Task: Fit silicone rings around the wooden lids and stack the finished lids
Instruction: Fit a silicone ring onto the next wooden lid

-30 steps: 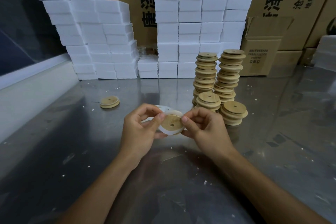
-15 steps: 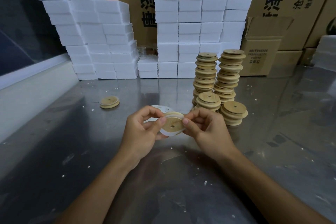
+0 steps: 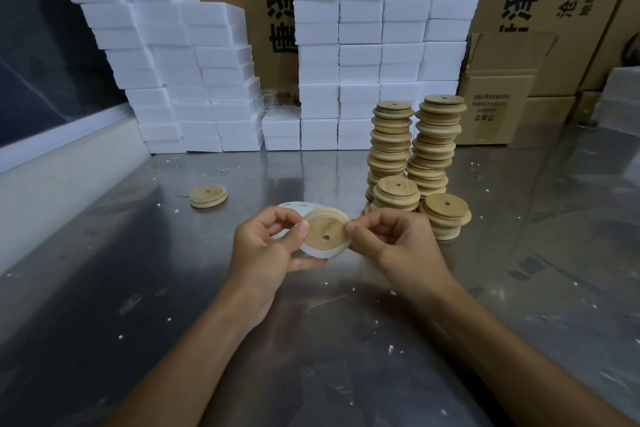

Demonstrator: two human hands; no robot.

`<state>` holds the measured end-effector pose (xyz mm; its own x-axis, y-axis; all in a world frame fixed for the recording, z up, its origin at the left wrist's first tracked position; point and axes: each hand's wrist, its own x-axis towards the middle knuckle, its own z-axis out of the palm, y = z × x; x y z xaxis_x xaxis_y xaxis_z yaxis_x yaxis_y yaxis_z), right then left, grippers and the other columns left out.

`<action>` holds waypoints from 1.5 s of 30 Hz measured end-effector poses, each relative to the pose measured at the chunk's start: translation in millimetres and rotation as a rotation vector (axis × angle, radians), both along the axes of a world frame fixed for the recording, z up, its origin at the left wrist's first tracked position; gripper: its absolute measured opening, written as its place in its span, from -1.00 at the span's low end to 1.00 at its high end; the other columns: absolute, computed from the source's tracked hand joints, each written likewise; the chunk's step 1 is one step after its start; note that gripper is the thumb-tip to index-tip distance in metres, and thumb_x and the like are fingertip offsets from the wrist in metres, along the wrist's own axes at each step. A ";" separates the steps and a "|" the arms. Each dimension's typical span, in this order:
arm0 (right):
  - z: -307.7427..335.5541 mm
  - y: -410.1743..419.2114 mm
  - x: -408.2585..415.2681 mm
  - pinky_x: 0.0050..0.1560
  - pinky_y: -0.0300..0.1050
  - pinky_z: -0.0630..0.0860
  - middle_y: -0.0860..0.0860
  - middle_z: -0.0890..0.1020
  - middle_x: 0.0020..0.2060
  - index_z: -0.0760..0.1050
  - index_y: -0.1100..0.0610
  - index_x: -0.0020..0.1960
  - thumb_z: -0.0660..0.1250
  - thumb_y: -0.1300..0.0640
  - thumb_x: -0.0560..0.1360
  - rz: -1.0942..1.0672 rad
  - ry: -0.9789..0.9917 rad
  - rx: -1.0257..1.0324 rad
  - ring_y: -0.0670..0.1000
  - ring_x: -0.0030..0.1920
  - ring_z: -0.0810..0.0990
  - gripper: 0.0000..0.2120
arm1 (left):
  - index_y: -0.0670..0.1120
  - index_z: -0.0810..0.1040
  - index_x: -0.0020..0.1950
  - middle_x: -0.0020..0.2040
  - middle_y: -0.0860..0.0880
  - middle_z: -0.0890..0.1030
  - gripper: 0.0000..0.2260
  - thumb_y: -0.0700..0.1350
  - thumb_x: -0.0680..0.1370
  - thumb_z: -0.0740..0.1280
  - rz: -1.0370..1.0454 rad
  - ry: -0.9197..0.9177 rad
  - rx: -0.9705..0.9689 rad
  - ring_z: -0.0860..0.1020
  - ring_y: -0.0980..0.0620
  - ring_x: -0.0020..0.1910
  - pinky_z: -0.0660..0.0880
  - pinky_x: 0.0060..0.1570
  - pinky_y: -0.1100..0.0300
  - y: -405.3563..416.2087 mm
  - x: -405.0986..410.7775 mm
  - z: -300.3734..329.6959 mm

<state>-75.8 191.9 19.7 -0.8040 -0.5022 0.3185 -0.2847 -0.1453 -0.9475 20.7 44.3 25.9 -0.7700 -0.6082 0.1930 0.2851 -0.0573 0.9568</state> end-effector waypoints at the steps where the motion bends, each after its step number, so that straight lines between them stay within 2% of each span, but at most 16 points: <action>1: 0.3 0.0 0.9 -0.09 -0.04 0.68 0.15 0.72 -0.24 0.60 0.34 -0.11 0.45 0.27 0.49 0.010 -0.030 0.003 0.04 -0.20 0.70 -0.89 | -0.19 0.54 -0.25 -0.04 -0.24 0.64 -0.83 -0.36 0.53 0.34 -0.004 0.002 0.023 0.69 -0.16 -0.11 0.63 -0.27 -0.04 0.4 -0.1 0.3; 5: 0.6 -0.9 5.2 -0.17 0.05 0.70 0.23 0.71 -0.17 0.55 0.35 -0.04 0.44 0.23 0.51 0.078 -0.194 -0.013 0.11 -0.14 0.72 -0.83 | -0.18 0.52 -0.25 -0.04 -0.25 0.65 -0.83 -0.35 0.53 0.33 -0.033 0.017 0.119 0.68 -0.20 -0.10 0.62 -0.25 -0.04 0.2 -1.8 1.4; 9: 0.9 1.7 5.2 -0.14 -0.06 0.67 0.28 0.71 -0.16 0.55 0.43 -0.01 0.44 0.25 0.47 0.124 -0.295 -0.111 0.12 -0.14 0.71 -0.77 | -0.14 0.52 -0.25 -0.05 -0.20 0.65 -0.80 -0.35 0.55 0.31 -0.077 0.011 0.084 0.68 -0.18 -0.06 0.62 -0.22 -0.06 -1.3 -1.1 0.8; 12: -1.7 1.9 4.1 -0.14 -0.10 0.66 0.28 0.71 -0.15 0.57 0.43 -0.02 0.45 0.29 0.46 0.117 -0.275 -0.104 0.12 -0.15 0.72 -0.80 | -0.15 0.50 -0.21 -0.12 -0.11 0.64 -0.82 -0.36 0.55 0.32 -0.040 -0.014 -0.089 0.68 -0.09 -0.08 0.64 -0.24 -0.08 -3.0 0.3 0.7; 14: -3.1 0.4 3.6 -0.12 -0.10 0.67 0.26 0.72 -0.18 0.60 0.39 -0.06 0.46 0.30 0.46 0.093 -0.218 -0.064 0.10 -0.18 0.72 -0.85 | -0.18 0.48 -0.19 -0.19 -0.08 0.63 -0.85 -0.37 0.53 0.33 0.030 -0.038 -0.237 0.67 -0.02 -0.17 0.65 -0.22 -0.09 -3.8 0.6 0.5; 16: -3.7 -1.1 3.7 -0.07 -0.06 0.68 0.23 0.72 -0.22 0.64 0.32 -0.13 0.48 0.31 0.44 0.077 -0.169 -0.036 0.10 -0.20 0.72 -0.93 | -0.19 0.49 -0.17 -0.21 -0.10 0.62 -0.87 -0.37 0.51 0.37 0.087 -0.026 -0.361 0.64 0.01 -0.26 0.64 -0.21 0.02 -4.1 0.2 0.7; 18: -3.5 -1.5 3.7 -0.02 0.02 0.68 0.20 0.72 -0.24 0.66 0.25 -0.18 0.49 0.31 0.43 0.075 -0.142 -0.023 0.12 -0.19 0.72 -0.97 | -0.16 0.52 -0.17 -0.22 -0.05 0.61 -0.87 -0.34 0.49 0.41 0.105 0.012 -0.447 0.61 0.07 -0.29 0.55 -0.26 0.23 -4.3 0.0 1.0; 20: -3.8 -1.4 3.3 0.01 0.08 0.67 0.18 0.73 -0.24 0.66 0.25 -0.17 0.50 0.32 0.43 0.077 -0.110 0.001 0.13 -0.17 0.73 -0.98 | -0.10 0.56 -0.16 -0.21 0.02 0.63 -0.86 -0.31 0.48 0.44 0.073 0.033 -0.478 0.63 0.07 -0.24 0.52 -0.22 0.31 -5.2 -0.7 0.7; 22: -4.7 -1.0 4.1 0.01 0.10 0.67 0.16 0.73 -0.23 0.66 0.27 -0.14 0.50 0.32 0.43 0.080 -0.042 0.047 0.13 -0.17 0.72 -0.96 | -0.04 0.60 -0.14 -0.15 0.02 0.66 -0.85 -0.28 0.48 0.45 0.036 0.039 -0.534 0.65 0.05 -0.16 0.55 -0.16 0.28 -5.9 -0.8 -0.6; 26: -5.4 -0.3 7.6 -0.01 0.03 0.67 0.09 0.74 -0.21 0.67 0.26 -0.10 0.50 0.30 0.44 0.109 0.077 0.116 0.11 -0.15 0.74 -0.95 | 0.00 0.65 -0.17 -0.18 0.07 0.67 -0.83 -0.27 0.45 0.46 -0.023 0.019 -0.738 0.63 0.06 -0.12 0.55 -0.11 0.25 -7.2 0.2 -1.5; 29: -3.8 -0.3 7.8 -0.02 0.02 0.67 0.08 0.74 -0.20 0.67 0.24 -0.09 0.50 0.28 0.45 0.090 0.102 0.109 0.10 -0.14 0.73 -0.94 | 0.04 0.65 -0.20 -0.20 0.10 0.68 -0.76 -0.33 0.45 0.46 -0.031 0.028 -0.674 0.64 0.14 -0.16 0.53 -0.15 0.33 -7.8 0.7 0.0; 32: -3.0 -2.3 10.2 -0.09 0.05 0.69 0.12 0.72 -0.22 0.63 0.26 -0.09 0.49 0.25 0.46 0.077 0.025 0.080 0.14 -0.16 0.72 -0.92 | 0.03 0.65 -0.24 -0.21 0.04 0.70 -0.73 -0.36 0.44 0.45 -0.019 0.069 -0.526 0.65 0.14 -0.21 0.54 -0.18 0.33 -4.4 -0.2 0.8; 38: -0.2 -4.8 13.2 -0.12 -0.05 0.68 0.18 0.71 -0.24 0.59 0.29 -0.13 0.43 0.29 0.48 0.163 -0.198 -0.042 0.05 -0.18 0.71 -0.94 | 0.04 0.69 -0.23 -0.20 0.05 0.70 -0.91 -0.16 0.36 0.46 -0.062 0.108 -0.216 0.66 0.13 -0.21 0.54 -0.22 0.32 -2.9 -0.3 1.7; 41: 1.0 -2.7 12.4 -0.14 -0.10 0.66 0.15 0.71 -0.28 0.60 0.27 -0.17 0.42 0.31 0.48 0.206 -0.263 -0.080 0.02 -0.20 0.72 -0.94 | 0.02 0.70 -0.21 -0.19 0.03 0.70 -0.91 -0.14 0.32 0.46 -0.088 0.105 -0.133 0.65 0.09 -0.18 0.56 -0.18 0.24 -5.1 -0.6 0.9; 45: 3.1 -0.1 9.6 -0.16 -0.12 0.67 0.15 0.70 -0.30 0.60 0.29 -0.18 0.41 0.36 0.48 0.216 -0.233 -0.056 0.04 -0.22 0.72 -0.94 | -0.02 0.71 -0.21 -0.17 -0.02 0.69 -0.90 -0.15 0.30 0.46 -0.089 0.083 -0.061 0.64 0.00 -0.14 0.57 -0.08 0.08 -5.6 -1.3 0.2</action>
<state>-66.2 191.8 22.8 -0.7354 -0.6558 0.1706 -0.0183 -0.2325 -0.9724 19.4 38.7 26.1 -0.8004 -0.5228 0.2933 0.3600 -0.0280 0.9325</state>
